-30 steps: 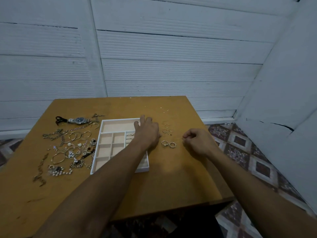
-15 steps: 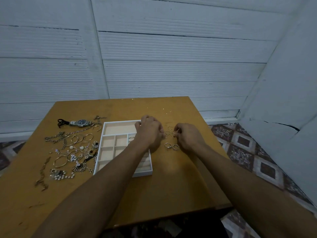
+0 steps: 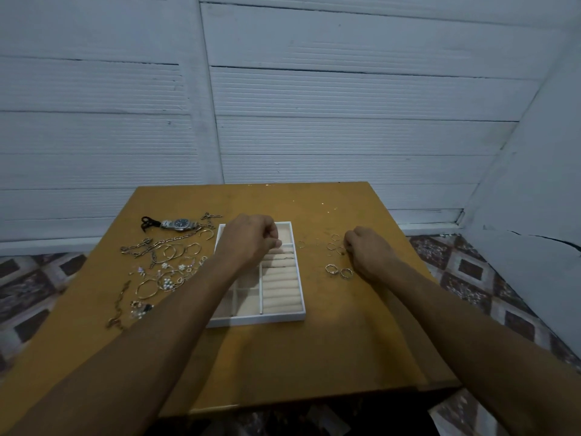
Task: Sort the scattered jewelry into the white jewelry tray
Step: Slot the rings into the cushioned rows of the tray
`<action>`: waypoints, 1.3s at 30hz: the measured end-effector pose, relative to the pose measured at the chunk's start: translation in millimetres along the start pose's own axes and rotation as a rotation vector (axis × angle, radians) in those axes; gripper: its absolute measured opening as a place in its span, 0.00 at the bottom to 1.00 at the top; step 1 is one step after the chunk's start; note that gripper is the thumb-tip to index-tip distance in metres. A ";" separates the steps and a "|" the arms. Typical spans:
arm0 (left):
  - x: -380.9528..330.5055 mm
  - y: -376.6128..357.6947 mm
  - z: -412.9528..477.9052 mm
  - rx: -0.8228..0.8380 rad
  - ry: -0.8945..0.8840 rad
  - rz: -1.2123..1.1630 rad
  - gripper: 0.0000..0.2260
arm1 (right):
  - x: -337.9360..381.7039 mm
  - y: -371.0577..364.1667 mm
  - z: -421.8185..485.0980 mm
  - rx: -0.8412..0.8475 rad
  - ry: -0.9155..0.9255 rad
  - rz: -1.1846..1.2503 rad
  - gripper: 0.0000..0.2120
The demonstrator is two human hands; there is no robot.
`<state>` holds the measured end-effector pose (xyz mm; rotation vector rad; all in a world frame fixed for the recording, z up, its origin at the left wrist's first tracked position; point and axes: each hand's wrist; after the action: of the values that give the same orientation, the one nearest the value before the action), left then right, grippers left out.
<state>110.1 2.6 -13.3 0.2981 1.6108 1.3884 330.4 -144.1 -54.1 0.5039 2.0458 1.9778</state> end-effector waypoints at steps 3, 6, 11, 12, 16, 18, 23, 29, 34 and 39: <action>5.2 5.5 -5.9 -0.014 0.001 0.006 0.04 | 0.0 3.8 1.9 0.044 -0.006 0.041 0.05; 7.4 8.5 -9.5 -0.016 0.006 0.014 0.03 | -0.6 6.8 3.8 0.067 -0.024 0.143 0.02; 13.3 9.2 -13.2 0.035 0.026 -0.003 0.04 | -0.9 10.1 7.2 0.108 -0.035 0.201 0.08; 14.7 8.8 -14.1 0.046 0.030 -0.006 0.03 | -0.6 10.7 8.5 0.116 -0.046 0.214 0.07; 17.4 6.3 -18.5 0.061 0.034 0.009 0.03 | -0.4 13.2 13.4 0.144 -0.107 0.248 0.03; 17.7 5.7 -20.2 0.064 0.040 0.016 0.03 | 0.7 16.0 13.8 0.173 -0.149 0.275 0.01; 15.9 5.5 -23.7 0.056 0.036 0.008 0.03 | -0.1 14.2 9.1 0.151 -0.187 0.340 0.03; 17.5 3.9 -31.6 0.057 0.039 -0.011 0.02 | 8.0 20.0 -0.3 -0.031 -0.125 0.470 0.05; 15.0 4.9 -37.3 0.057 0.050 -0.022 0.02 | 40.7 38.1 -7.6 -0.080 -0.017 0.680 0.04; 12.9 6.6 -43.3 0.057 0.055 -0.015 0.02 | 75.0 41.7 -12.7 -0.009 0.043 0.746 0.05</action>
<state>67.7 -13.6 -18.3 0.2832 1.6962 1.3515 260.0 -123.9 -7.6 1.3943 2.0474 2.3743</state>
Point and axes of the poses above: each hand's wrist, its own z-axis towards the middle knuckle, its own y-axis out of the back of the hand, x = y × z, and after that the axes turned 8 degrees about x, right-handed
